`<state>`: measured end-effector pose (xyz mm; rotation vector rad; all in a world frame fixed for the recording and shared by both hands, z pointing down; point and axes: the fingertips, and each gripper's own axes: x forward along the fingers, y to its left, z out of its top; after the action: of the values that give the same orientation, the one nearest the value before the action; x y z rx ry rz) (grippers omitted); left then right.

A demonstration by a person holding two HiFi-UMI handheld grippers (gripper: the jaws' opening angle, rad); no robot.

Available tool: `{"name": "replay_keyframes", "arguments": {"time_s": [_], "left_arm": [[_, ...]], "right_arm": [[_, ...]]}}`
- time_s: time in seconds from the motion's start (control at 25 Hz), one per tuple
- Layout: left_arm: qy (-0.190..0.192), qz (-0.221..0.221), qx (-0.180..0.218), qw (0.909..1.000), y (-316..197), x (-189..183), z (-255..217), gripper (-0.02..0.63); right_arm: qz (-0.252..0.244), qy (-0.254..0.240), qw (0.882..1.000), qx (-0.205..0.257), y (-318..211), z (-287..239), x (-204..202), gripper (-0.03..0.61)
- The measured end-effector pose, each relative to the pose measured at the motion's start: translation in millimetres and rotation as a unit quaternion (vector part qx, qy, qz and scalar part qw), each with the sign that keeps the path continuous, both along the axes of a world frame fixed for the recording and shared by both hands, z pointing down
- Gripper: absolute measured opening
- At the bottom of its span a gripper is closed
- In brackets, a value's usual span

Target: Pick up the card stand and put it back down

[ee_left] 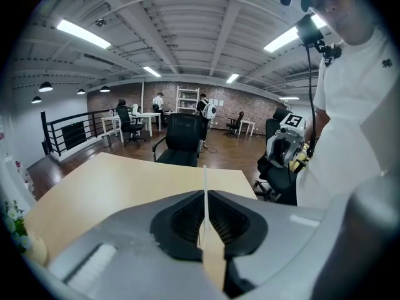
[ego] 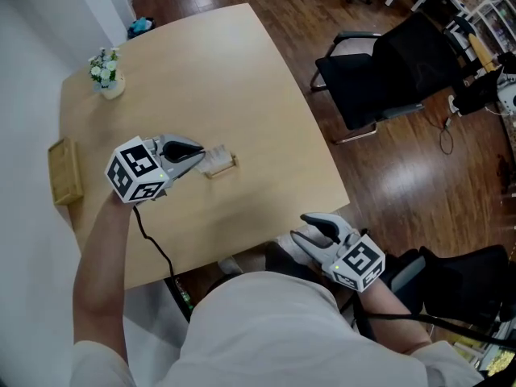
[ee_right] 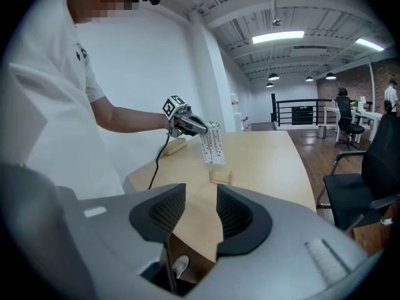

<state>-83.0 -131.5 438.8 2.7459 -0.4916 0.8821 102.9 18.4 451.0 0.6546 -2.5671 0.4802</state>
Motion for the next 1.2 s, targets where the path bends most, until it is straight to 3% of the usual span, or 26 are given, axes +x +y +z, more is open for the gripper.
{"name": "replay_keyframes", "arguments": {"time_s": [0.8, 1.2], "left_arm": [[-0.015, 0.016, -0.014, 0.9997, -16.5, 7.4, 35.7, 0.018], [-0.014, -0.002, -0.020, 0.9997, -20.2, 5.4, 41.9, 0.018]], "right_arm": [[0.019, 0.008, 1.000, -0.022, -9.6, 9.7, 4.8, 0.161], [0.019, 0.008, 0.999, -0.024, -8.9, 12.3, 5.2, 0.163]]}}
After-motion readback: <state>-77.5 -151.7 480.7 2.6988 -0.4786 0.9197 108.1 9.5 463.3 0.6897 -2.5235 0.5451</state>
